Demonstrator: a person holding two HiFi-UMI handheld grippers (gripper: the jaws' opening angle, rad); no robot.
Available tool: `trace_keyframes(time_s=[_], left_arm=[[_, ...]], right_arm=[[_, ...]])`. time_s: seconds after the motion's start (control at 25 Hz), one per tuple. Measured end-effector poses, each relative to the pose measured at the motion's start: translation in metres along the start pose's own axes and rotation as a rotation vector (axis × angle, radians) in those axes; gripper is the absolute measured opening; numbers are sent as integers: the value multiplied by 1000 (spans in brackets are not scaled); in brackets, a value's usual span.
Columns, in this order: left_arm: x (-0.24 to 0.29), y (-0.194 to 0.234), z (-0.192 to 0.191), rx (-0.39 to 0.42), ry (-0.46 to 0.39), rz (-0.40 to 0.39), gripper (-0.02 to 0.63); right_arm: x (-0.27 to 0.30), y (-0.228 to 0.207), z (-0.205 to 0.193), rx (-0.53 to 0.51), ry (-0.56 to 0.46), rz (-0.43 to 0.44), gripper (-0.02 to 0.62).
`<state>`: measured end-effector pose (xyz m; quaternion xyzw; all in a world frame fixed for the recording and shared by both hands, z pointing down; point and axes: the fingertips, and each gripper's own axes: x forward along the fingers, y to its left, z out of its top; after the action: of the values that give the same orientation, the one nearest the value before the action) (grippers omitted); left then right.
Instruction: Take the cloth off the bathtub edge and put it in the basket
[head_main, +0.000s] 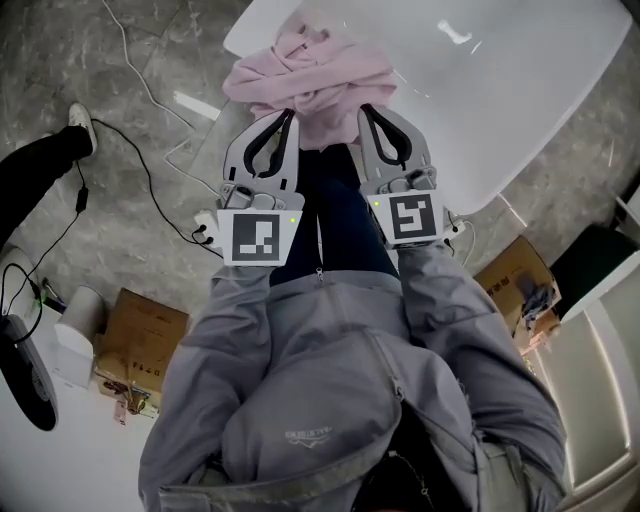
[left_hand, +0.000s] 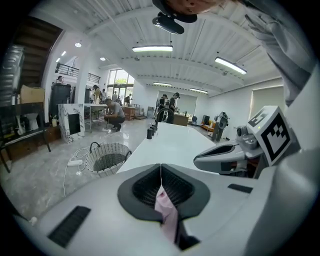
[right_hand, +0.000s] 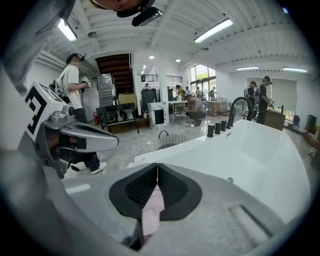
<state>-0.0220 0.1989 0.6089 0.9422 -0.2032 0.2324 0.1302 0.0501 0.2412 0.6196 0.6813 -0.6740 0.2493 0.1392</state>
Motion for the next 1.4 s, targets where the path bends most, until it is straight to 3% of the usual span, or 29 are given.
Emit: trace_keyframes(time_s=[0.2, 0.48, 0.56, 0.72, 0.96, 1.16, 1.4], left_arm=[[14, 1, -25, 9, 32, -26, 6], [23, -10, -50, 40, 125, -91, 33], [26, -12, -56, 46, 157, -110, 186], [33, -8, -68, 78, 215, -101, 230], [42, 4, -86, 165, 309, -75, 318], [49, 11, -98, 207, 354, -87, 361], [60, 13, -115, 227, 424, -110, 373]], right_arm=[[6, -4, -34, -37, 71, 14, 5], [5, -12, -59, 3, 132, -9, 37], [6, -11, -63, 20, 139, -2, 79], [9, -10, -79, 81, 181, 35, 283], [11, -19, -119, 114, 316, 68, 456], [12, -35, -147, 154, 423, 69, 506], [24, -42, -183, 294, 567, 140, 551]])
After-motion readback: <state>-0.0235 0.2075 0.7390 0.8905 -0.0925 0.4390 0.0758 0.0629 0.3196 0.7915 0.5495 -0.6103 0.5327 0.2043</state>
